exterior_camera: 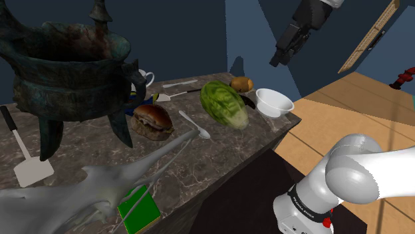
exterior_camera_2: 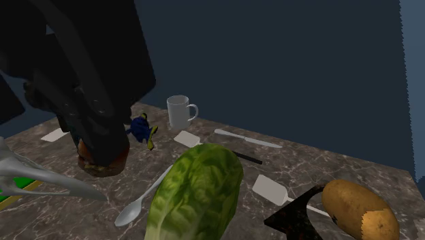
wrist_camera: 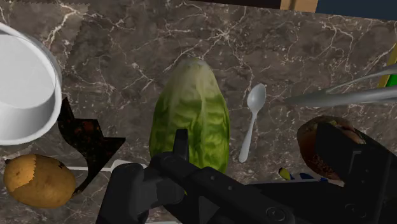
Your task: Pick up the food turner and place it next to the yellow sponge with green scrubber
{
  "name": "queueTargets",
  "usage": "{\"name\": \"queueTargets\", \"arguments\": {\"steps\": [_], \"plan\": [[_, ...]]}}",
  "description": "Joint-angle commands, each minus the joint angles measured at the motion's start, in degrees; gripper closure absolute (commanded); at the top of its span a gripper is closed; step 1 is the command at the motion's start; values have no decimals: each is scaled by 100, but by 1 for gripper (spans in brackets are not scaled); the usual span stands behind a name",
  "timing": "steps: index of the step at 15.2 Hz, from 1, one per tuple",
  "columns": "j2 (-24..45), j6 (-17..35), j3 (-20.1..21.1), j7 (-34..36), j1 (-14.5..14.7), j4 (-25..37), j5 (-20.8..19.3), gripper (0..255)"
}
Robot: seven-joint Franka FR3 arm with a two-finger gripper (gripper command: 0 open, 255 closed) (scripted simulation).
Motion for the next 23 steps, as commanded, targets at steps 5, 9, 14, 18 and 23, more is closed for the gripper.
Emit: {"name": "queueTargets", "arguments": {"steps": [5,9,14,18,23], "plan": [[643,521,-354,-1018,205,-5,-272,0],[1393,1013,-666,-2001,412,144,-468,0],[2433,1553,-968,-3191,653,526,-588,0],[3307,1905,-1125,-4110,817,963,-594,0],[4411,2234,-1183,-5197,953,1643,-532,0]]}}
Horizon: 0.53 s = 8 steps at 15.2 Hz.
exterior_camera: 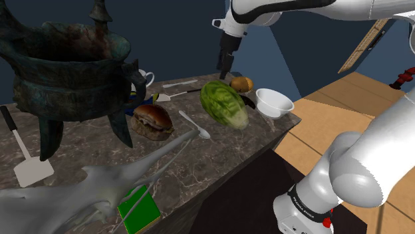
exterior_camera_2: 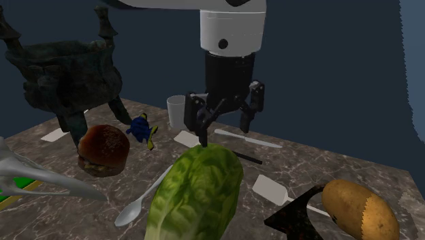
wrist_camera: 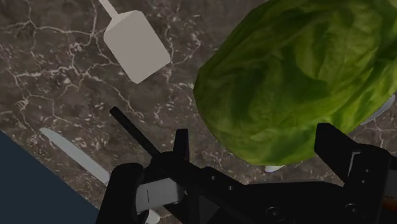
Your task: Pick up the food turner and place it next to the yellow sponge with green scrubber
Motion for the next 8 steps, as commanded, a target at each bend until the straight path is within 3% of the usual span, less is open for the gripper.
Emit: {"name": "queueTargets", "arguments": {"steps": [1,8], "plan": [[387,123,5,-436,41,233,17,0],[1879,361,188,-1735,110,1407,47,0]]}}
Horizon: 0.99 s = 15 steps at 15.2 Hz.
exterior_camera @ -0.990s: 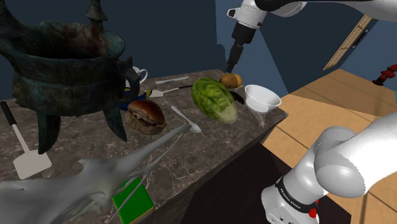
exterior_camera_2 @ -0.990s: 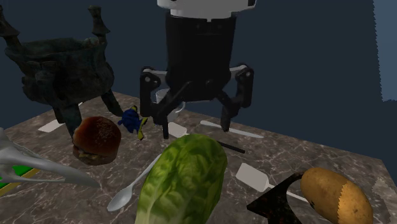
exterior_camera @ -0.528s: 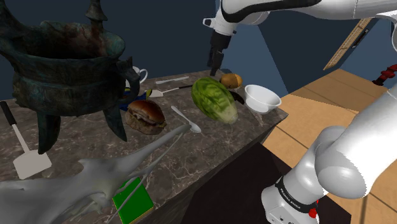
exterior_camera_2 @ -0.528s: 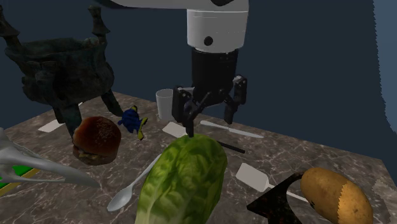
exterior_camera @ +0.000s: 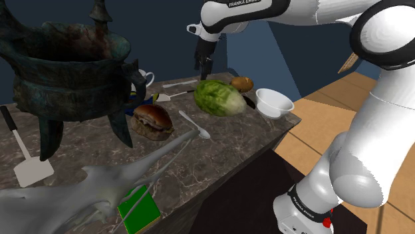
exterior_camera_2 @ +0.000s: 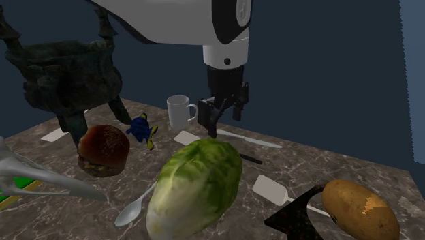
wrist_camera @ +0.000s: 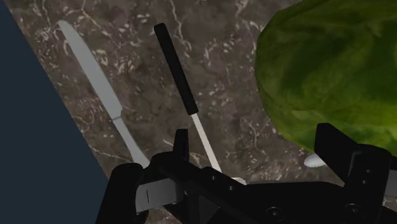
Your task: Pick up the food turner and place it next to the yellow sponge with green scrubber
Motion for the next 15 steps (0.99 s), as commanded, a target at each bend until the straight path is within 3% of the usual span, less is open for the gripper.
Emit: {"name": "queueTargets", "arguments": {"steps": [1,7,15], "plan": [[494,-165,68,-369,6,315,-23,0],[1679,-124,324,-1248,71,1439,-169,0],[1881,361,326,-1259,52,1156,-150,0]]}}
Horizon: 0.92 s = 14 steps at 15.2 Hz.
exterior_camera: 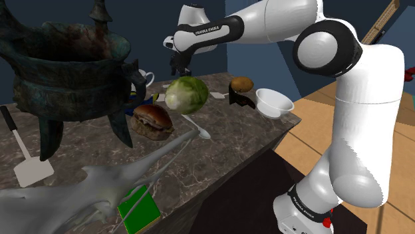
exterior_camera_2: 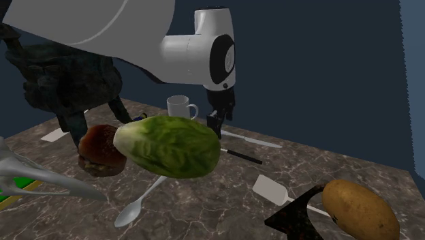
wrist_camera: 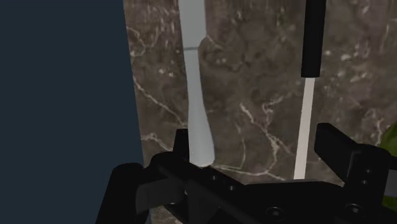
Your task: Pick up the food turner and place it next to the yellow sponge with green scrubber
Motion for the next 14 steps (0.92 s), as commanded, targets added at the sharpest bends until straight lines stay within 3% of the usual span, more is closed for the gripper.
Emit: {"name": "queueTargets", "arguments": {"steps": [1,7,8,9,11,14], "plan": [[90,-791,31,50,58,-131,-1,0],[91,-791,21,47,66,-131,5,0],[55,-807,17,-7,26,-151,21,255],[290,-946,33,44,53,226,23,255],[41,-803,20,30,59,-171,5,255],[3,-737,33,143,147,-280,-27,255]]}}
